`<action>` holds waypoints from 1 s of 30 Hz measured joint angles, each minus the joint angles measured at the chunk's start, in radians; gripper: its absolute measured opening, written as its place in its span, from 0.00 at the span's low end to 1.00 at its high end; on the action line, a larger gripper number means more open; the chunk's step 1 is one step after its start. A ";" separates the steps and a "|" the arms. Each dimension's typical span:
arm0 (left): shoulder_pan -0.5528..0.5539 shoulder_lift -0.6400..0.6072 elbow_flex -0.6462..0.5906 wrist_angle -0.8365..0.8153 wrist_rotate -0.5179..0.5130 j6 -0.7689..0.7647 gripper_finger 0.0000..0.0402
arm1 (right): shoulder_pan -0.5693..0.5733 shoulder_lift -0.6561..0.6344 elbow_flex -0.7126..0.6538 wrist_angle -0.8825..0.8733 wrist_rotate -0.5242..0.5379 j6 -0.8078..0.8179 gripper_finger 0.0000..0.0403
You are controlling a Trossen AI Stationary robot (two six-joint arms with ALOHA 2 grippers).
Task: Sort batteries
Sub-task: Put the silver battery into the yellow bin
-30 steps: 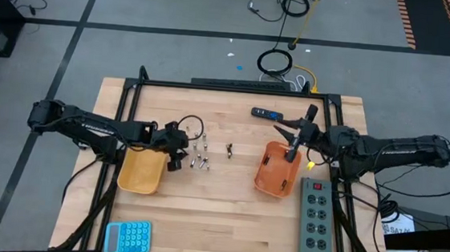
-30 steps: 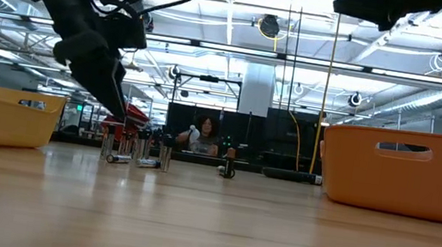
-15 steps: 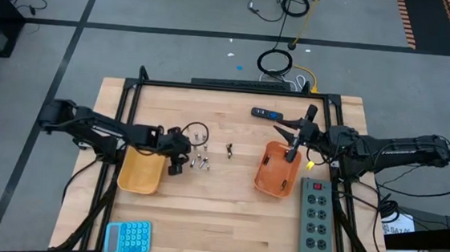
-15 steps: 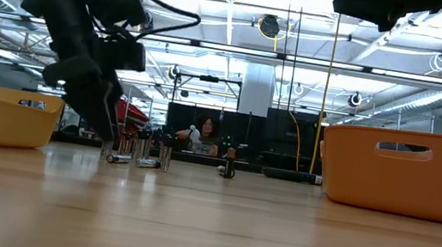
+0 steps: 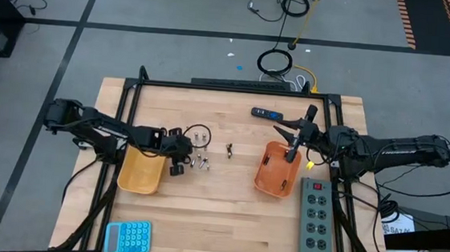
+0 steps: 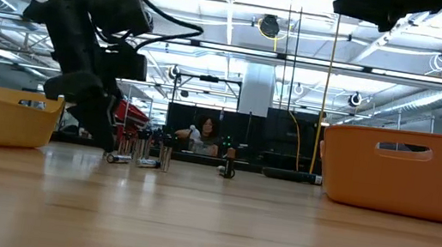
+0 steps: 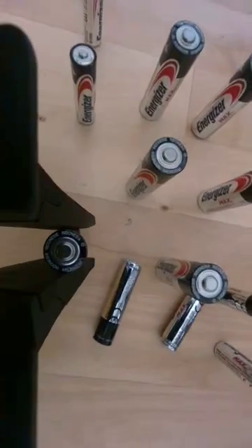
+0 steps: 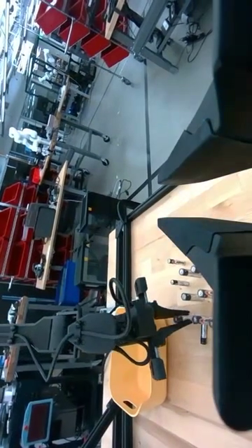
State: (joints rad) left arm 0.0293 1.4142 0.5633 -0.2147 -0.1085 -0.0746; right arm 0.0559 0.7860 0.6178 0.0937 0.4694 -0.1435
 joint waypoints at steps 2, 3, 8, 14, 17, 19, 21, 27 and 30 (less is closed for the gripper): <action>-0.011 -0.012 0.013 -0.037 0.001 -0.023 0.13 | 0.000 0.000 0.000 0.000 0.000 -0.005 0.19; -0.019 -0.025 0.028 -0.066 0.003 -0.027 0.13 | 0.000 0.000 0.000 0.001 0.000 -0.007 0.19; -0.068 -0.130 0.143 -0.223 -0.008 -0.083 0.13 | 0.000 0.000 0.000 0.022 0.001 -0.042 0.19; -0.163 -0.227 0.242 -0.552 0.141 -0.318 0.13 | 0.000 -0.020 0.001 0.055 0.013 -0.121 0.19; -0.257 -0.256 0.212 -0.684 0.165 -0.493 0.13 | 0.000 -0.059 0.001 0.040 0.064 -0.151 0.19; -0.322 -0.263 0.176 -0.725 0.150 -0.600 0.13 | -0.001 -0.088 0.001 0.029 0.076 -0.164 0.19; -0.373 -0.268 0.144 -0.725 0.118 -0.689 0.16 | 0.000 -0.110 0.001 0.029 0.076 -0.168 0.19; -0.425 -0.271 0.157 -0.744 0.082 -0.782 0.51 | 0.000 -0.126 0.002 0.030 0.075 -0.184 0.19; -0.422 -0.271 0.183 -0.736 0.046 -0.755 0.58 | 0.000 -0.119 0.002 0.042 0.075 -0.191 0.19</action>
State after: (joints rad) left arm -0.3926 1.1436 0.7467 -0.9510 -0.0622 -0.8298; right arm 0.0559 0.6666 0.6197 0.1357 0.5446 -0.3345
